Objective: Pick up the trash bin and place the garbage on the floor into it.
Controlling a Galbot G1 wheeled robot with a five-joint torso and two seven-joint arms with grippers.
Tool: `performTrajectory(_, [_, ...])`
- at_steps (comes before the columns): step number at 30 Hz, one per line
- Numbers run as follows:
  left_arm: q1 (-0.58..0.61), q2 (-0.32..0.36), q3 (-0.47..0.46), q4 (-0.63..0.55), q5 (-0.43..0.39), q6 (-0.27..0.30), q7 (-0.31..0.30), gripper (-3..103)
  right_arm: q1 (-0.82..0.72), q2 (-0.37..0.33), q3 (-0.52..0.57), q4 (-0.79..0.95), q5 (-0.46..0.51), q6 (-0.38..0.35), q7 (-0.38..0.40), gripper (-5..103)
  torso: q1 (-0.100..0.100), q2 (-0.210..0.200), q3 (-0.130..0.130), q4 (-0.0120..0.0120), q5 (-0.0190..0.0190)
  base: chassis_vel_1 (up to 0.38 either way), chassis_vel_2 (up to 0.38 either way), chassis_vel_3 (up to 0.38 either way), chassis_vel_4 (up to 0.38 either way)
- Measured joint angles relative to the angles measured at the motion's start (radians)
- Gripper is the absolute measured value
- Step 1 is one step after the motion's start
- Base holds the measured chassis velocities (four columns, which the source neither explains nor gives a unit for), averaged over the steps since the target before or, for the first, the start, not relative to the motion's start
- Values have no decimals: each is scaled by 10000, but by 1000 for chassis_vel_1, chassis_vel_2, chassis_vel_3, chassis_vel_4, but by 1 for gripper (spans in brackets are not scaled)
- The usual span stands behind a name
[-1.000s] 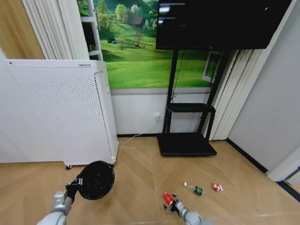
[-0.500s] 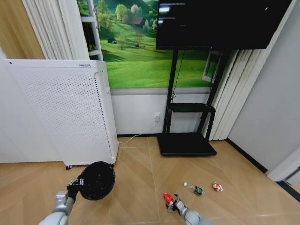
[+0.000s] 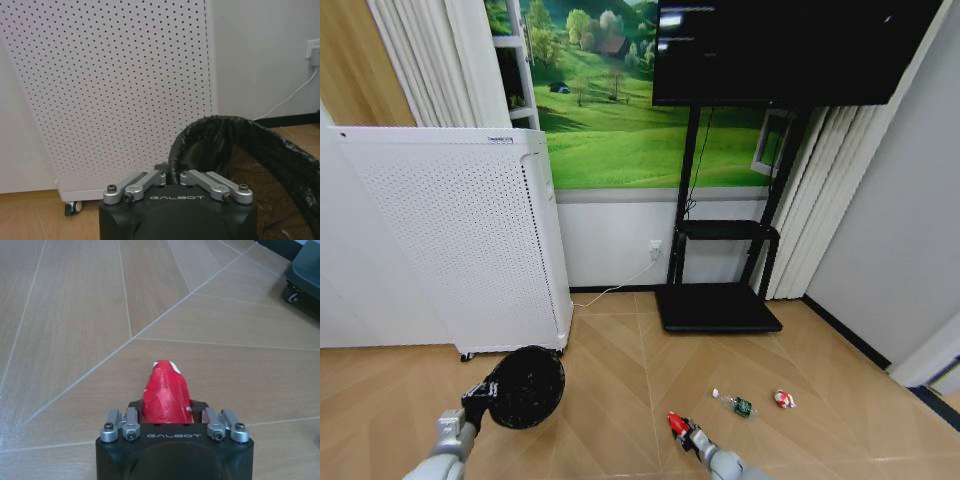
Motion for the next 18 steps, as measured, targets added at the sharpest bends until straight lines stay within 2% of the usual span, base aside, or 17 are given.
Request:
performTrajectory(11, [-75,-15,77,43,12,-49,1,7,-129,-336,224,391,51,21,-46,50,0,-1,1,-2,1,0,0,0,0])
performTrajectory(16, [-306,37,326,55,15,-48,-18,7,-195,-969,377,1449,582,-35,89,50,0,-1,1,0,1,0,0,0,0])
performTrajectory(18, [-501,61,560,125,29,-25,-44,7,-253,-1403,487,2294,1074,-240,213,50,0,0,1,-1,0,0,0,0,0])
